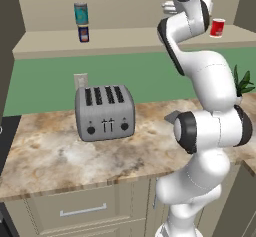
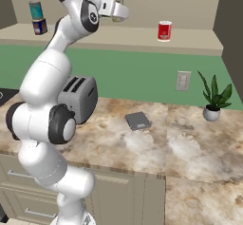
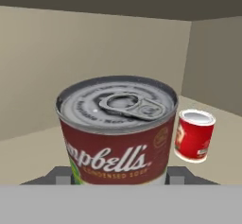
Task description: Stack two cans on top of the other two cans in the cabinet.
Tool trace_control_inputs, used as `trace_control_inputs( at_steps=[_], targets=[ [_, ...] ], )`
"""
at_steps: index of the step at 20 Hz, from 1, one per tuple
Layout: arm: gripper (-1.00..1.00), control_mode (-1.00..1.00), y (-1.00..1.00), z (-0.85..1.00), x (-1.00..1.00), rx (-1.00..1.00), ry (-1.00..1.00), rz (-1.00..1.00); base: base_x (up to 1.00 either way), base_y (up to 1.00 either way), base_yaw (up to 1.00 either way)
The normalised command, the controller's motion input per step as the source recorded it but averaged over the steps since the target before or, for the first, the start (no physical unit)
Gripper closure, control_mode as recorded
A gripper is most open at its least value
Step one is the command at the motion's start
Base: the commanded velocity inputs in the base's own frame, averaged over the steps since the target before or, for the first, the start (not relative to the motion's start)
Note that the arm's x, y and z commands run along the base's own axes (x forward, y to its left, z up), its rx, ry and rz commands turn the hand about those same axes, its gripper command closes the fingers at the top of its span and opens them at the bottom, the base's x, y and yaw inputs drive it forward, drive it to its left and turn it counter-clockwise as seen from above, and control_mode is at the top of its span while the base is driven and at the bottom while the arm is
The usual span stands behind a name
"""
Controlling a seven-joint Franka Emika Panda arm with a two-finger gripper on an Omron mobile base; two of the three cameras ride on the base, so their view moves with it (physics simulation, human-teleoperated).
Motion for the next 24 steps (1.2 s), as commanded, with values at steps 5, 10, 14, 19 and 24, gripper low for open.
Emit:
trace_control_inputs(
  at_steps=[5,10,14,19,24],
  targets=[
    [1.0,-1.0,-0.37,0.07,-0.22,0.0,-0.08,0.0,0.0,0.0,0.0],
    [1.0,-1.0,-0.34,0.11,-0.03,0.0,-0.06,0.0,0.0,0.0,0.0],
    [1.0,-1.0,-0.32,0.14,0.0,0.0,-0.03,0.0,0.0,0.0,0.0],
    [1.0,-1.0,-0.38,0.06,0.0,0.0,-0.04,0.02,0.0,0.0,0.0],
    [1.0,-1.0,-0.34,0.01,0.08,0.0,0.0,0.01,0.0,0.0,0.0]
  ],
)
